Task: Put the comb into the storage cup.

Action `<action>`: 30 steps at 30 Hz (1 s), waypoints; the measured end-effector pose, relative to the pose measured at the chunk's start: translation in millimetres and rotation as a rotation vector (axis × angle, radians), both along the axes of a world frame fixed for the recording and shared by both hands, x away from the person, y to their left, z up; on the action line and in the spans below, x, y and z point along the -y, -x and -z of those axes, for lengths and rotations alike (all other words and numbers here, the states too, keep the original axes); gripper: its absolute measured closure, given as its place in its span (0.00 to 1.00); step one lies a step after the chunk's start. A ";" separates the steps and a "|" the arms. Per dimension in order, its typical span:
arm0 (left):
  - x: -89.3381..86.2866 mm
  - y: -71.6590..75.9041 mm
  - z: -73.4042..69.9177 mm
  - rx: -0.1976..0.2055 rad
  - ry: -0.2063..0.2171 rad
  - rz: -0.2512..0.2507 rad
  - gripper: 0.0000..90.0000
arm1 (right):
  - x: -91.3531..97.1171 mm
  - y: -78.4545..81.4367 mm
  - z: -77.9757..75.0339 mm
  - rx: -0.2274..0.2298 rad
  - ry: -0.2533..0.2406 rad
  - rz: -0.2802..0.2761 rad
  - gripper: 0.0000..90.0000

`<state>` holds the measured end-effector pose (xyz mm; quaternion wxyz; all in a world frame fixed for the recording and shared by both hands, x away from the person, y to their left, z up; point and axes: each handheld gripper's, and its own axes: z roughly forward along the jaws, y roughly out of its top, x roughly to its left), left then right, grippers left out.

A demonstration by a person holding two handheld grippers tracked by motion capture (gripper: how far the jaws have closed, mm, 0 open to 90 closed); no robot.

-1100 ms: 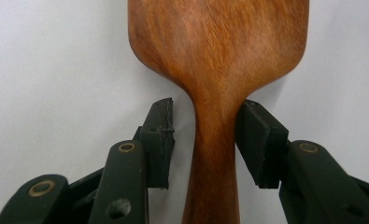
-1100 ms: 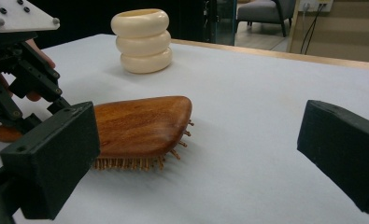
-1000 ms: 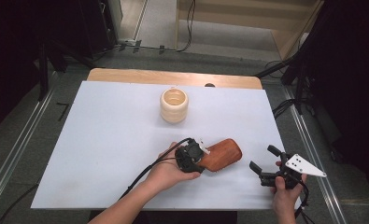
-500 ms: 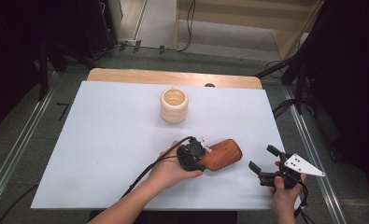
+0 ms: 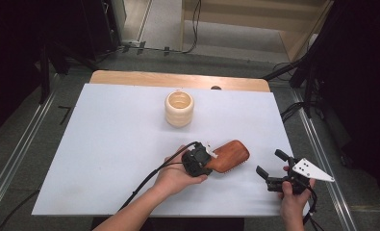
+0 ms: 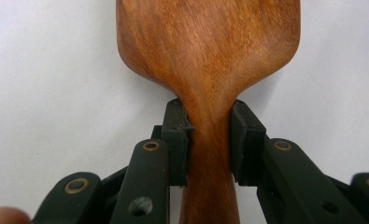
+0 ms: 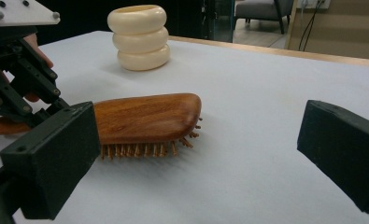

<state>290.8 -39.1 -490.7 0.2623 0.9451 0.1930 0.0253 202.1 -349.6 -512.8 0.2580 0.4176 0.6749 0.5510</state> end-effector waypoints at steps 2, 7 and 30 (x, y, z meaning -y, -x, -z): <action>-0.6 0.4 0.4 0.006 0.006 0.002 0.80 | -0.1 -0.1 0.0 -0.001 0.000 0.000 0.00; -4.3 0.0 1.8 -0.003 0.041 -0.003 0.80 | -0.1 0.3 -0.5 0.001 0.001 0.000 0.00; -30.6 3.3 -4.6 0.076 0.175 -0.057 0.80 | -9.1 3.2 -13.7 0.000 -0.042 -0.005 0.00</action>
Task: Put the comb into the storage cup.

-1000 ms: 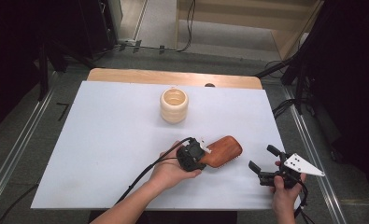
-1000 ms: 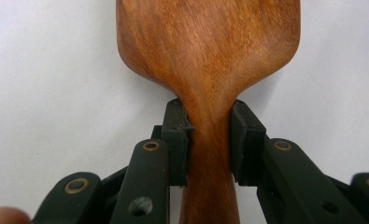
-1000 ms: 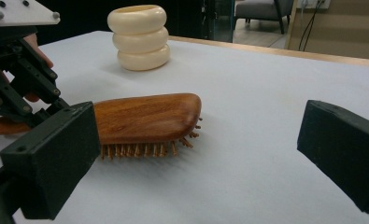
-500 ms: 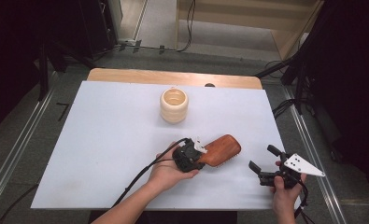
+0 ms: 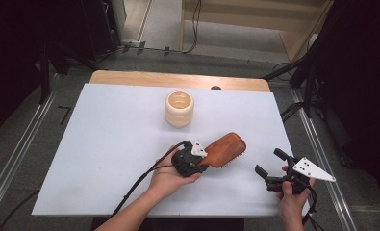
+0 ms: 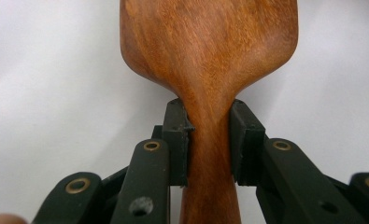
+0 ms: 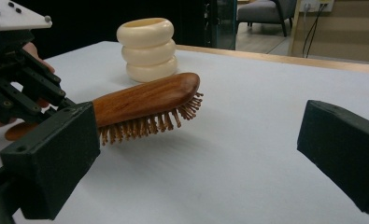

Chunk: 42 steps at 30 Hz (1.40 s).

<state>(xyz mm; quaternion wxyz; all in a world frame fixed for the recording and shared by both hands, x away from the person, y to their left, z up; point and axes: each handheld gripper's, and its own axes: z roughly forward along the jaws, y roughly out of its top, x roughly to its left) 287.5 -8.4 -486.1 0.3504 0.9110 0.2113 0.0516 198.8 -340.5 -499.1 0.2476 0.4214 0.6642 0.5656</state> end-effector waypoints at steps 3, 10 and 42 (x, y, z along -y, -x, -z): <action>-4.1 2.3 -2.1 0.022 0.023 -0.006 0.80 | -3.8 0.7 -4.9 -0.006 -0.017 -0.005 0.00; -11.7 9.4 -8.7 0.084 0.074 -0.029 0.80 | -13.7 0.6 -16.3 -0.012 -0.047 -0.036 0.00; -52.9 28.6 -28.9 0.249 0.270 -0.129 0.80 | -84.5 -27.9 -71.1 -0.103 -0.110 -0.126 0.00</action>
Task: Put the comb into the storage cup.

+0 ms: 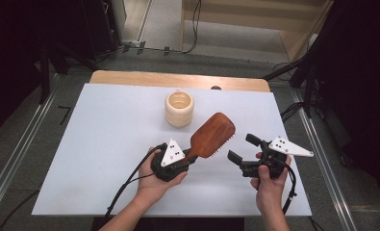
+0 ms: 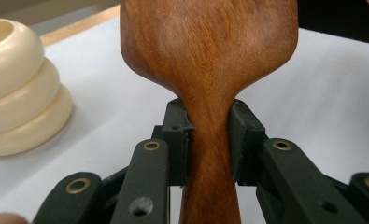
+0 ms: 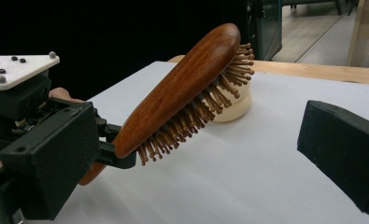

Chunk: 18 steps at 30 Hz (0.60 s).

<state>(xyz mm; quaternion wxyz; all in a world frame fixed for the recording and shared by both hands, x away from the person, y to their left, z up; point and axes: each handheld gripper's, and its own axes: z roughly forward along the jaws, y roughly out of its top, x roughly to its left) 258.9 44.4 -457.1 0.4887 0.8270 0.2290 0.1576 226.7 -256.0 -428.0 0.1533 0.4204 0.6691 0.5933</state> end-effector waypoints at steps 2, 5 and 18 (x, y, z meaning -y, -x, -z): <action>-2.4 0.6 -0.6 0.006 0.013 -0.007 0.80 | -4.9 -2.9 -2.4 0.000 -0.005 -0.002 0.00; -6.5 1.5 -1.2 0.014 0.039 -0.023 0.80 | -11.2 -7.2 -5.3 -0.002 -0.015 -0.012 0.00; -15.4 8.0 -4.1 0.062 0.101 -0.051 0.80 | -34.9 -24.7 -14.3 -0.059 -0.105 -0.043 0.00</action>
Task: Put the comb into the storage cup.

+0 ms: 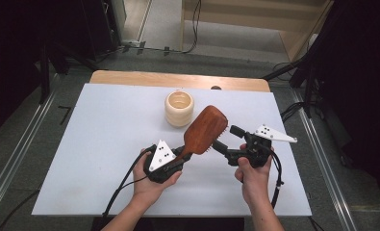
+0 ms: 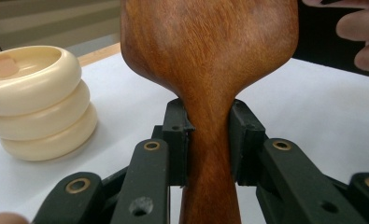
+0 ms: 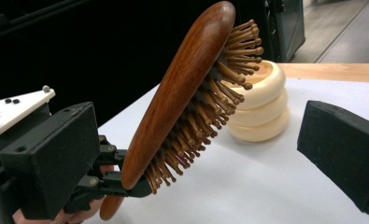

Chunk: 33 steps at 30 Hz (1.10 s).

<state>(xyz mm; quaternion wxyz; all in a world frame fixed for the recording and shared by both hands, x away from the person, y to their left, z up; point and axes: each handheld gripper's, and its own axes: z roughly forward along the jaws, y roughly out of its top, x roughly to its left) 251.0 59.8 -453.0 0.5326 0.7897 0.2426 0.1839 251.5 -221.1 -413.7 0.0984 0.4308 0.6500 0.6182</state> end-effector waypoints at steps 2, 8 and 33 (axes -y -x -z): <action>-0.8 0.4 0.4 0.001 0.006 -0.001 0.80 | -3.7 -2.9 0.2 -0.009 -0.009 0.001 0.00; -2.0 2.1 1.0 0.010 0.022 -0.008 0.80 | -14.0 -9.2 2.5 -0.040 -0.033 -0.001 0.00; 3.0 6.3 7.5 0.041 0.025 -0.022 0.80 | -44.1 -26.8 11.7 -0.214 -0.115 -0.011 0.39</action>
